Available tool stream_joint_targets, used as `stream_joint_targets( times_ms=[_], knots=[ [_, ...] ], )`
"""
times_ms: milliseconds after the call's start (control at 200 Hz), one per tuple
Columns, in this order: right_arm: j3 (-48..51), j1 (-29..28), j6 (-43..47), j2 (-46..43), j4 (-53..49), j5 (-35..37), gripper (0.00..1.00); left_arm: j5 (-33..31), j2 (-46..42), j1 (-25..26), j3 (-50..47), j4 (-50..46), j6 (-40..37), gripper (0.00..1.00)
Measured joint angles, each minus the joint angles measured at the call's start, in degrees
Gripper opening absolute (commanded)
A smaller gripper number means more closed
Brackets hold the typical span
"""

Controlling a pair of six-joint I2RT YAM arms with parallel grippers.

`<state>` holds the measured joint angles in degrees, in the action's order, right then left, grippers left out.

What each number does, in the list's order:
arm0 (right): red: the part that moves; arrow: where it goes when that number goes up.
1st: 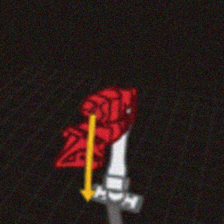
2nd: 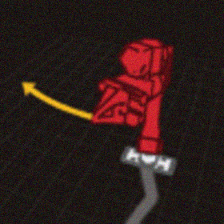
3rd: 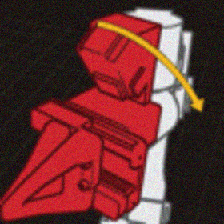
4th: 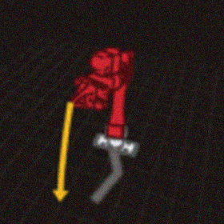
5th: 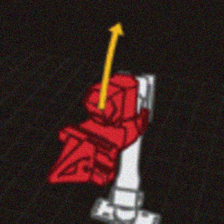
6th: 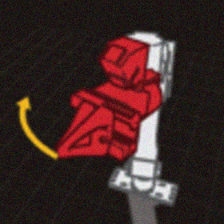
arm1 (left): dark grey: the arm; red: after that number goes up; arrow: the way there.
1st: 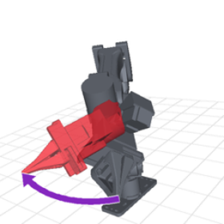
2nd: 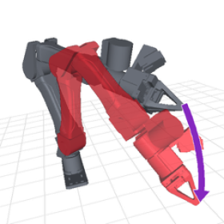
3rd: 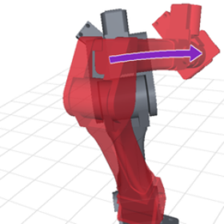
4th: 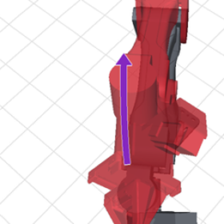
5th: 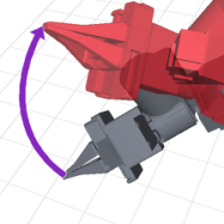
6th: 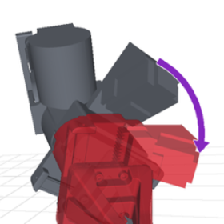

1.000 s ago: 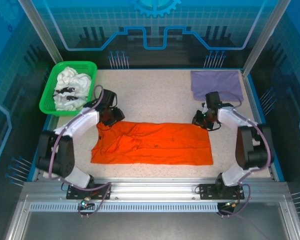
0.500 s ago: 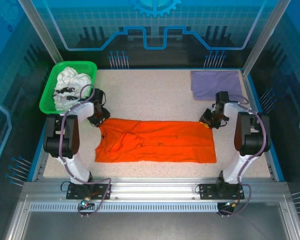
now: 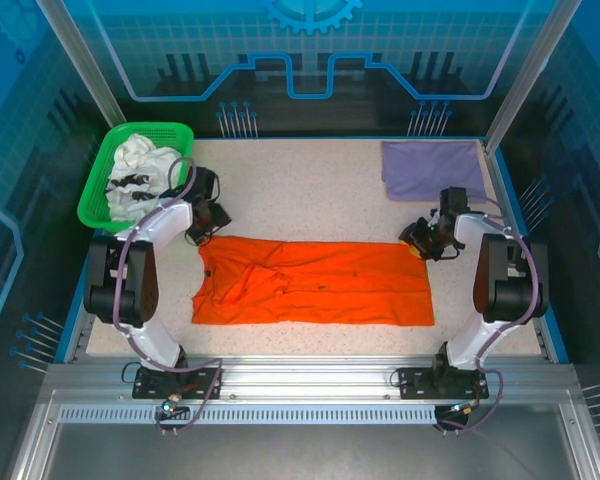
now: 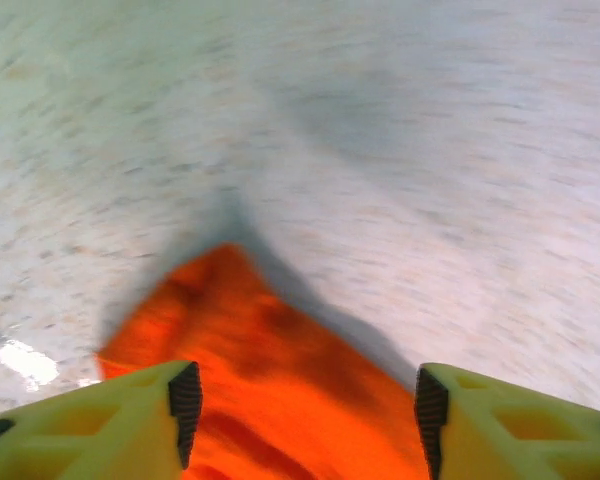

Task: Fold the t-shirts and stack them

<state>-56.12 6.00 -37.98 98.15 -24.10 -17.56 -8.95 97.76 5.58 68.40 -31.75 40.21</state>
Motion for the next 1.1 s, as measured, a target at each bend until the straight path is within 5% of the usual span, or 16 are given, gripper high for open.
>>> stream_joint_targets(
  times_ms=[230, 605, 925, 1101],
  knots=[
    [0.0, -1.4, 1.1, -2.6, 0.1, 1.3, 0.41, -0.7, -5.0, 1.5, -1.8, 0.8, -0.3, 0.66],
    [-0.7, -1.4, 3.1, 0.0, -1.2, 1.7, 0.4, 1.0, 3.0, -1.9, -2.3, -0.1, -1.4, 0.68],
    [-1.7, -1.3, 3.3, 1.9, -2.4, 2.6, 0.39, 0.6, 7.1, -1.9, -2.1, -0.1, -2.8, 0.4],
    [-1.7, -0.5, 3.3, 2.7, -3.1, 3.3, 0.38, -0.2, 8.1, -2.0, -1.7, -0.2, -3.0, 0.04]
  ],
)
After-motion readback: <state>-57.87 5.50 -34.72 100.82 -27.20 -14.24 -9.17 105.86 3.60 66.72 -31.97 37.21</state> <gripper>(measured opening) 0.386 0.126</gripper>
